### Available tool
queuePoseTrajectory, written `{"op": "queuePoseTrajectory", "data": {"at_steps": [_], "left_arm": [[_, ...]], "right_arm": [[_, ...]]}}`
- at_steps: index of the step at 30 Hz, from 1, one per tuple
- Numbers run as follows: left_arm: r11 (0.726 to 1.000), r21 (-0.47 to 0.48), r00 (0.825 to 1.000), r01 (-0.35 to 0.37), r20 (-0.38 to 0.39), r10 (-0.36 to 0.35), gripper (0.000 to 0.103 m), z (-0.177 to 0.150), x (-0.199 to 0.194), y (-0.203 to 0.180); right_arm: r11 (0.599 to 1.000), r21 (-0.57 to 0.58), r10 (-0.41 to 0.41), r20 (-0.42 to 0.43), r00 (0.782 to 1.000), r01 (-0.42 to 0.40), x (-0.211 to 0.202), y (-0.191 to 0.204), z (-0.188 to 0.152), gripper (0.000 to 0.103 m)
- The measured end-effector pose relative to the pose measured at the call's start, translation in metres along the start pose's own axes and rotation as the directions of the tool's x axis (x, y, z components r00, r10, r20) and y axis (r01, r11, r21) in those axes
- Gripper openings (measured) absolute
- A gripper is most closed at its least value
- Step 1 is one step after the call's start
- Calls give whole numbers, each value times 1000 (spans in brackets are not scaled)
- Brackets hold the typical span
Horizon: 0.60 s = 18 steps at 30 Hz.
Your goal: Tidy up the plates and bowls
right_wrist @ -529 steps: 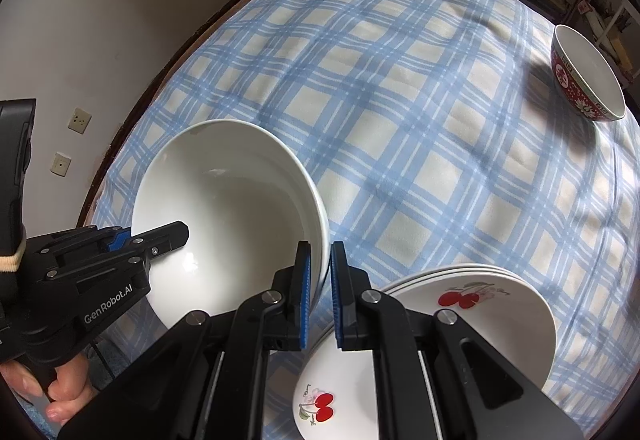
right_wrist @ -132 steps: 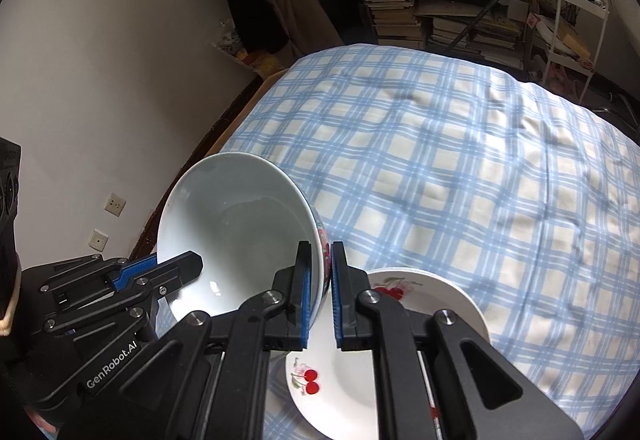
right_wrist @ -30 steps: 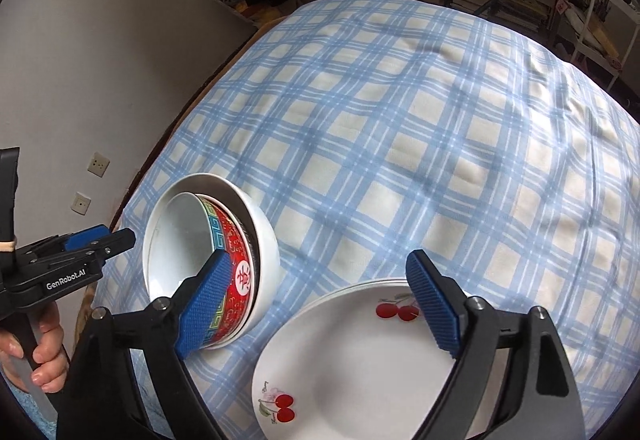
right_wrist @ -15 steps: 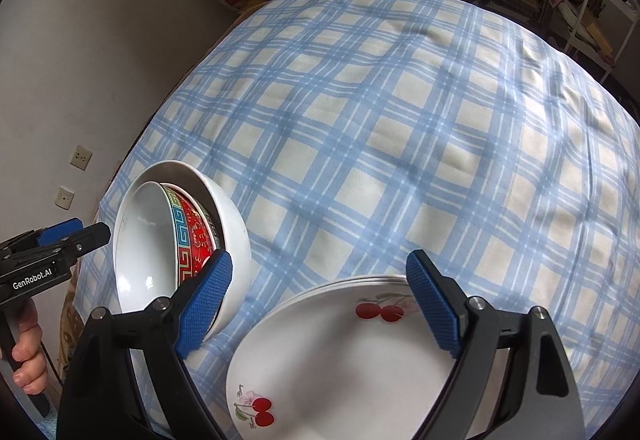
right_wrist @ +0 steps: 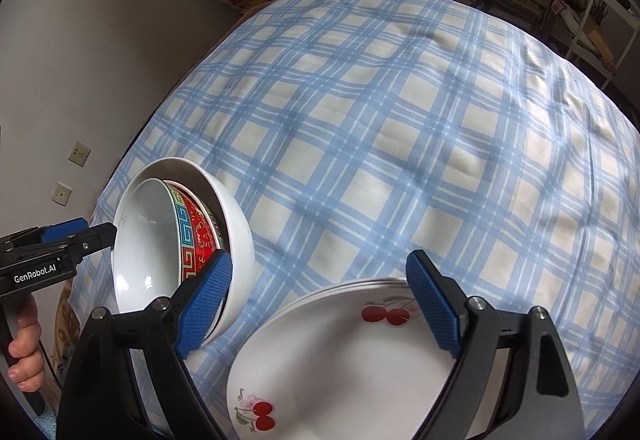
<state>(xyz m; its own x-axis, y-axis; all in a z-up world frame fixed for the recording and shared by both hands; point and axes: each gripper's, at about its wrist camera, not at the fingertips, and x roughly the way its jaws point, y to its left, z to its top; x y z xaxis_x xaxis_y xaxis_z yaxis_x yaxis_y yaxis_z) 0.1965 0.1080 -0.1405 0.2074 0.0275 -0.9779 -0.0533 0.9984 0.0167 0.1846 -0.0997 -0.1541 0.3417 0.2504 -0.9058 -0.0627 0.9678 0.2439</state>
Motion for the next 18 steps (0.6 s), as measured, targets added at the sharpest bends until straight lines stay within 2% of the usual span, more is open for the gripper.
{"op": "queuePoseTrajectory", "data": {"at_steps": [12,18], "left_arm": [[999,24,1000,-26,-13,26,66,-1,3,-4],[999,33,999,-31,-11,31,66,-1,2,-6]], "right_arm": [[999,-19,-36,14,999,36,-3,6,2,93],[1000,2,-1,11,1000,0,-5,2,2,93]]}}
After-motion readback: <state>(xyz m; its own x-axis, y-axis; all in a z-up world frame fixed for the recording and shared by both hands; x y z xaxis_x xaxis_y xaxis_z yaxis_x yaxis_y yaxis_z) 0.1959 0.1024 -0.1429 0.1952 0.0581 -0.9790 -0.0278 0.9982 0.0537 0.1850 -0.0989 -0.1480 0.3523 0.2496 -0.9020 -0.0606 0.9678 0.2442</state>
